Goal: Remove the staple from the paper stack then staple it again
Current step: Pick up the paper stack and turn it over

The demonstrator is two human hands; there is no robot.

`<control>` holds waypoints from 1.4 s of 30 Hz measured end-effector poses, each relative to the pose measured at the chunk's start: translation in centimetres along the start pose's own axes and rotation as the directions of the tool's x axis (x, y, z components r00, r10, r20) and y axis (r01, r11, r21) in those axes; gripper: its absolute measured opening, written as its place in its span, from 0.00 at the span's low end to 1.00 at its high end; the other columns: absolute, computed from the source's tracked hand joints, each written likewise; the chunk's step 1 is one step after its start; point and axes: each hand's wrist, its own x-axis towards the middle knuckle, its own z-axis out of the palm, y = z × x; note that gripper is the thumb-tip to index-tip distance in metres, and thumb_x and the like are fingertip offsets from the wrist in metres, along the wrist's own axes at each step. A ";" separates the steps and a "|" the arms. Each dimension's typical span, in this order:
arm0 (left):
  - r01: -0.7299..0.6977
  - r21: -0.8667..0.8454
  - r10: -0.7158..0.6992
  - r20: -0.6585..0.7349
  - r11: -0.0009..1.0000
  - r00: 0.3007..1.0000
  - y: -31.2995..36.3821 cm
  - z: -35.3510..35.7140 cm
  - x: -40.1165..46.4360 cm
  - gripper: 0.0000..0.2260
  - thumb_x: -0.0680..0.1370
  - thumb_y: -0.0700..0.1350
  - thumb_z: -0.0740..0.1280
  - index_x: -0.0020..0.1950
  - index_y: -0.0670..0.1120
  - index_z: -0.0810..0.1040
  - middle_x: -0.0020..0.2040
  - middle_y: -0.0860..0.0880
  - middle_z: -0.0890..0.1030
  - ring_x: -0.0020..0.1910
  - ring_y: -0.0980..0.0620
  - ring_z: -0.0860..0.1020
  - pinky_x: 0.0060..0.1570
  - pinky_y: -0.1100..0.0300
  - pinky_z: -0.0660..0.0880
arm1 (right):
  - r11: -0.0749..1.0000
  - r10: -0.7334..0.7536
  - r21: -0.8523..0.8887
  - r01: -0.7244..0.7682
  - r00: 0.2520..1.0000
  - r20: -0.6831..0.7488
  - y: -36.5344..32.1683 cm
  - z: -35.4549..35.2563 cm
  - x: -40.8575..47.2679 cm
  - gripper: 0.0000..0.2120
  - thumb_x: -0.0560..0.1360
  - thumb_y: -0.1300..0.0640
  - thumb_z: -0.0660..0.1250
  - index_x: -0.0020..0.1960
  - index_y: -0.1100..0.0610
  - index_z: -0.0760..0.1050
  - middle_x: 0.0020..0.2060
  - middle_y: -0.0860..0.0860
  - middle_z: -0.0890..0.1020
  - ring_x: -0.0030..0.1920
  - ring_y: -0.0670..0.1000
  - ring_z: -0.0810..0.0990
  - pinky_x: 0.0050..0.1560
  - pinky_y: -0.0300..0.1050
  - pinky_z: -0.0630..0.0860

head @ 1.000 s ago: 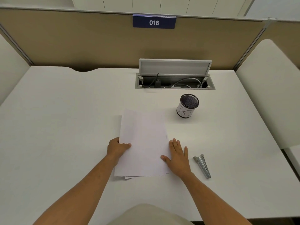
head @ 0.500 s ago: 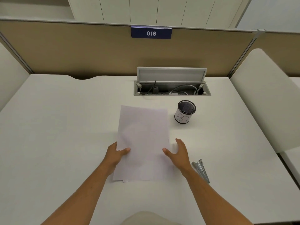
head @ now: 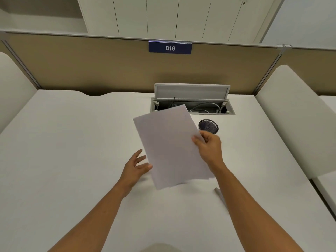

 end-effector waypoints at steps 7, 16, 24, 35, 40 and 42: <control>-0.027 -0.275 -0.003 -0.108 0.961 0.994 1.8 0.4 0.8 0.33 0.70 0.60 0.69 0.72 0.53 0.67 0.65 0.48 0.77 0.58 0.48 0.81 0.57 0.50 0.77 | 0.634 -0.705 -0.512 0.579 0.705 -0.076 -4.0 0.6 -0.4 0.09 0.75 0.66 0.66 0.52 0.60 0.83 0.47 0.54 0.85 0.47 0.49 0.82 0.50 0.38 0.76; 0.146 -0.244 -0.168 -0.069 0.959 0.983 0.9 -0.4 0.4 0.16 0.78 0.58 0.65 0.61 0.50 0.79 0.54 0.48 0.85 0.50 0.47 0.85 0.40 0.56 0.80 | 0.524 -0.639 -0.554 0.647 0.729 0.246 7.2 4.3 -7.2 0.09 0.71 0.67 0.69 0.48 0.59 0.83 0.49 0.54 0.85 0.54 0.56 0.82 0.55 0.52 0.76; 0.186 0.122 -0.169 -0.134 0.975 0.976 -3.1 -0.6 0.1 0.22 0.75 0.34 0.70 0.66 0.49 0.74 0.55 0.46 0.83 0.51 0.47 0.83 0.50 0.46 0.81 | 0.567 -0.427 -0.523 0.636 0.770 0.474 12.4 3.9 -10.3 0.10 0.70 0.65 0.71 0.51 0.57 0.81 0.50 0.51 0.84 0.53 0.53 0.81 0.56 0.50 0.76; 0.038 0.719 0.092 -0.141 0.694 0.986 -6.0 -0.6 -1.0 0.31 0.75 0.44 0.72 0.76 0.45 0.63 0.64 0.44 0.68 0.58 0.44 0.74 0.60 0.50 0.74 | 0.508 -0.193 -0.621 0.597 0.782 0.593 13.8 3.2 -11.6 0.16 0.74 0.57 0.69 0.61 0.56 0.77 0.63 0.53 0.79 0.66 0.56 0.73 0.69 0.61 0.65; -0.056 0.806 0.227 -0.098 0.590 0.969 -6.8 -0.5 -1.6 0.23 0.76 0.45 0.70 0.70 0.44 0.72 0.64 0.44 0.72 0.62 0.44 0.71 0.62 0.51 0.70 | 0.571 -0.191 -0.625 0.532 0.826 0.530 13.3 2.2 -12.1 0.19 0.73 0.56 0.68 0.64 0.56 0.75 0.65 0.53 0.76 0.69 0.55 0.69 0.71 0.58 0.60; -0.084 0.825 0.271 -0.086 0.559 0.959 -7.1 -0.6 -1.9 0.21 0.76 0.48 0.71 0.68 0.45 0.75 0.64 0.45 0.73 0.62 0.43 0.71 0.62 0.49 0.69 | 0.610 -0.256 -0.634 0.476 0.875 0.410 13.0 1.3 -12.4 0.18 0.71 0.62 0.69 0.62 0.57 0.77 0.62 0.54 0.78 0.66 0.56 0.73 0.68 0.57 0.65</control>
